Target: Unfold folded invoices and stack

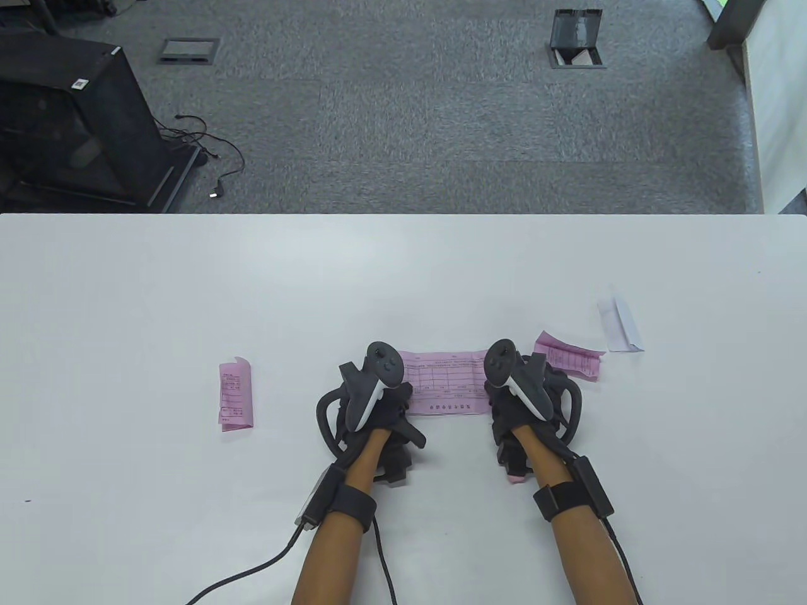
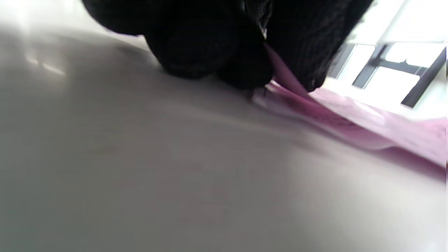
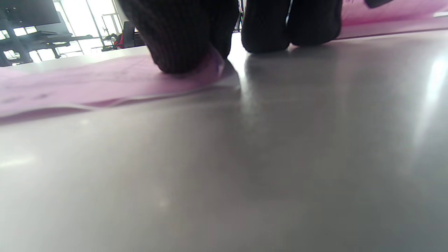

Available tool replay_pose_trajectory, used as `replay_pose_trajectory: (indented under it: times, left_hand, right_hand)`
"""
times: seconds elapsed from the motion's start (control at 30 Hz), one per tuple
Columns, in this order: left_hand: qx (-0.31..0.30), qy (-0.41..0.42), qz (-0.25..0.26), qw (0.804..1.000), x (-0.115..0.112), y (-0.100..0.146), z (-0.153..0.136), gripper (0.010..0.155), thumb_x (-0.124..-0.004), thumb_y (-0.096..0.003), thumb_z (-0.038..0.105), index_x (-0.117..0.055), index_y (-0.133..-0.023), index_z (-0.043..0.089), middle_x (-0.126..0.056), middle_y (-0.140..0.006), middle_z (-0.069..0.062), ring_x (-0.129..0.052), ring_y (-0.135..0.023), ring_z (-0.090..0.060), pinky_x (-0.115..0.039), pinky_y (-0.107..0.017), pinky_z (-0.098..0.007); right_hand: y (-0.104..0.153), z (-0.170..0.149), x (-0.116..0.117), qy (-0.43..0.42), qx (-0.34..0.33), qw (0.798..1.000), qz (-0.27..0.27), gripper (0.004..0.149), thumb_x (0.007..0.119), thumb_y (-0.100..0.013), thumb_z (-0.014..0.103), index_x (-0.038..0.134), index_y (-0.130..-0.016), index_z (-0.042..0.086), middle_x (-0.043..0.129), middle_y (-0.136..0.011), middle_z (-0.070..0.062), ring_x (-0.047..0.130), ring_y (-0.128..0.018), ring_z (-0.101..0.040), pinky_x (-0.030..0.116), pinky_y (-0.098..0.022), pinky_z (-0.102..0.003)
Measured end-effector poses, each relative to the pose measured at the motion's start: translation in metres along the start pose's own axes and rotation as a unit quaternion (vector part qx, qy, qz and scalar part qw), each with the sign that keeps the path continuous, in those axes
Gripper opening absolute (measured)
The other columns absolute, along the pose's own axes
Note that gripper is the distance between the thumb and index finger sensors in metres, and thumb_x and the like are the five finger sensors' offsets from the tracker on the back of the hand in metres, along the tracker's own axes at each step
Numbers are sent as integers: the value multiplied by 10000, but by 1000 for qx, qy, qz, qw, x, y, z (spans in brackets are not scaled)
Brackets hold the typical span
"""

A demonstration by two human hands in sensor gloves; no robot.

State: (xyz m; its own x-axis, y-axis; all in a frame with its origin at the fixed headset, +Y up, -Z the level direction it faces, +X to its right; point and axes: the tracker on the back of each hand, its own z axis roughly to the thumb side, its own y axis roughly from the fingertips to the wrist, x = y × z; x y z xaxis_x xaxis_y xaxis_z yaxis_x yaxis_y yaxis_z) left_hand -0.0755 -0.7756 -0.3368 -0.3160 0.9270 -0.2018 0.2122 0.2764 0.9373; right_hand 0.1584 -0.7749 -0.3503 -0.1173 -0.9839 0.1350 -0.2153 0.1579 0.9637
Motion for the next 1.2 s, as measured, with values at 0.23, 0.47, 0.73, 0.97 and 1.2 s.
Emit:
replay_pose_trajectory:
  times: [0.23,0.47,0.73,0.97,1.2]
  left_hand:
    - [24,-31,-4,999,1,0,-2,778,-894,-463,504,-576,-1107,204,-937,-643,67,-909,-483,-143,-796,-416,-323]
    - [34,-9,-8,999,4,1,-13,793,-893,-442,519,-586,-1107,213,-931,-650,65,-902,-490,-144,-794,-427,-328]
    - [17,34,3,999,5,5,-19,769,-873,-455,508,-587,-1104,212,-947,-687,8,-912,-511,-187,-791,-442,-352]
    - [-57,154,38,986,10,31,-44,736,-817,-483,501,-586,-1099,170,-937,-825,-135,-912,-642,-323,-774,-502,-445]
    - [-96,172,61,979,25,65,-70,731,-815,-491,498,-587,-1100,164,-898,-890,-157,-887,-722,-359,-761,-540,-486]
  right_hand:
    - [-2,-5,0,-23,17,1000,14,435,777,-465,456,702,-843,255,660,-934,-54,626,-911,-363,458,-685,-677]
    - [-5,-13,0,-71,17,997,26,459,797,-459,444,684,-859,251,644,-934,-61,589,-904,-357,439,-689,-674]
    - [1,-22,-14,-123,11,992,28,462,784,-471,424,677,-880,239,694,-954,-114,637,-905,-426,435,-684,-686]
    - [14,-57,-61,-128,8,989,-71,382,749,-495,380,700,-851,251,715,-939,-96,655,-900,-404,453,-690,-666]
    - [8,-97,-71,-62,-15,992,-108,529,754,-489,418,610,-974,262,641,-1011,-106,551,-973,-429,399,-704,-694]
